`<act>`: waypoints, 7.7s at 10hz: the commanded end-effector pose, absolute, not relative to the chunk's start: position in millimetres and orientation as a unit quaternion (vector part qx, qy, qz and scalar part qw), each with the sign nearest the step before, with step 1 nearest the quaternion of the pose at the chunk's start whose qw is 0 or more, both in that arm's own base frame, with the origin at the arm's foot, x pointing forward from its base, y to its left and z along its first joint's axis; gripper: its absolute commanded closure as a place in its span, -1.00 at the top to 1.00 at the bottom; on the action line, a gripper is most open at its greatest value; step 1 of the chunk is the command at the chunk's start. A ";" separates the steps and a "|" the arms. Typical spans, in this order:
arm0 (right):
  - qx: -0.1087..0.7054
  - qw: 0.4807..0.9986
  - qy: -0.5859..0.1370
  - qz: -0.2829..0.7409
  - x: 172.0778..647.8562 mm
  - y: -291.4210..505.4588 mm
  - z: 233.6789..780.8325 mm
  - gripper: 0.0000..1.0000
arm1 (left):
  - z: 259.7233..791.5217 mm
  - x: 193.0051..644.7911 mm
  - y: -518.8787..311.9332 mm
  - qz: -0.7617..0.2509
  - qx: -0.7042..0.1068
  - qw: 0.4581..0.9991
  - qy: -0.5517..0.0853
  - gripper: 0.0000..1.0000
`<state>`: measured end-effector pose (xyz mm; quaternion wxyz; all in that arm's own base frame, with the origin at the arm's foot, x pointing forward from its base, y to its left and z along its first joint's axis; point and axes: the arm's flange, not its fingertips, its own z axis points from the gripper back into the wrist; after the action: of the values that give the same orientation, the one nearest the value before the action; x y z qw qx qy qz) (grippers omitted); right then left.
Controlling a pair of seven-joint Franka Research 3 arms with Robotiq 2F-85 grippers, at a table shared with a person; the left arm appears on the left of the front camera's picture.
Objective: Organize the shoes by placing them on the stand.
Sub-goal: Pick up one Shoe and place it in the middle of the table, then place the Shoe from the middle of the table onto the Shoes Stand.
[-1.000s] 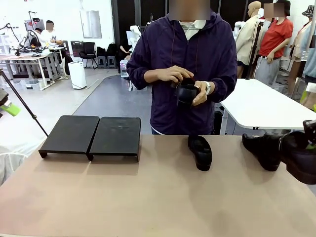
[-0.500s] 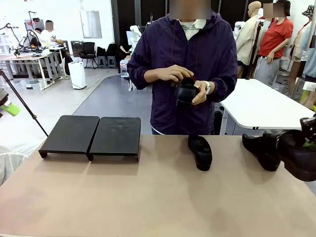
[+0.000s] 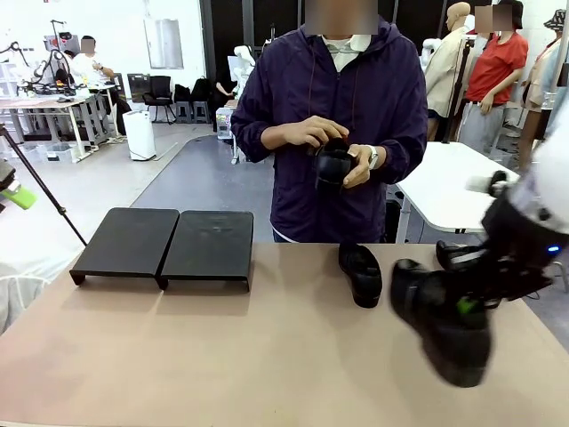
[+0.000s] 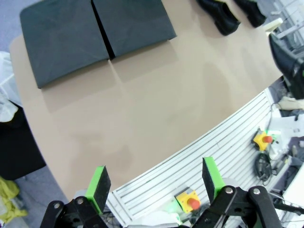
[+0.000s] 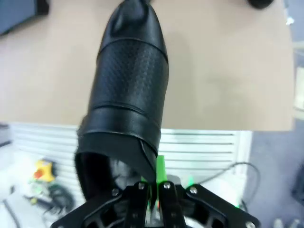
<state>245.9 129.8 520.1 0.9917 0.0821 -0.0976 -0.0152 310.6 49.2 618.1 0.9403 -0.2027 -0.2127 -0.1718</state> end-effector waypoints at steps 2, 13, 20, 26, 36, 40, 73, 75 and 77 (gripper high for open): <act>0.120 0.986 -0.117 -0.015 240.8 194.5 470.0 -1.00 | 619.3 309.9 51.6 -0.179 -0.207 0.938 -0.215 1.00; 0.119 0.980 -0.140 -0.079 316.6 333.8 334.9 -1.00 | 619.3 309.9 51.6 -0.179 -0.207 0.938 -0.215 1.00; 0.103 0.985 -0.129 -0.044 316.5 336.0 330.5 1.00 | 619.3 309.9 51.6 -0.179 -0.207 0.938 -0.215 1.00; 0.111 0.984 -0.135 -0.028 303.8 324.2 363.4 1.00 | 619.3 309.9 51.6 -0.179 -0.207 0.938 -0.215 1.00; 0.268 0.957 -0.058 -0.091 251.0 -8.3 566.4 1.00 | 619.3 309.9 51.6 -0.179 -0.207 0.938 -0.215 1.00; 0.320 0.930 -0.097 -0.152 246.1 -95.0 556.2 1.00 | 619.3 309.9 51.6 -0.179 -0.207 0.938 -0.215 1.00; 0.310 0.934 -0.078 -0.162 238.9 -99.8 556.5 1.00 | 437.4 311.5 -380.0 -0.225 -0.025 0.968 -0.104 1.00; 0.310 0.934 -0.078 -0.162 238.9 -99.8 556.5 1.00 | 413.9 315.4 -402.9 -0.206 -0.025 0.975 -0.085 1.00; 0.310 0.934 -0.078 -0.162 238.9 -99.8 556.5 1.00 | 395.8 318.5 -414.4 -0.192 -0.037 0.977 -0.083 1.00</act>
<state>239.2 -100.2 554.5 0.9364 0.2985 -0.0748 -0.1689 313.9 -401.0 397.7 0.9759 -0.0372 -0.0739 -0.2017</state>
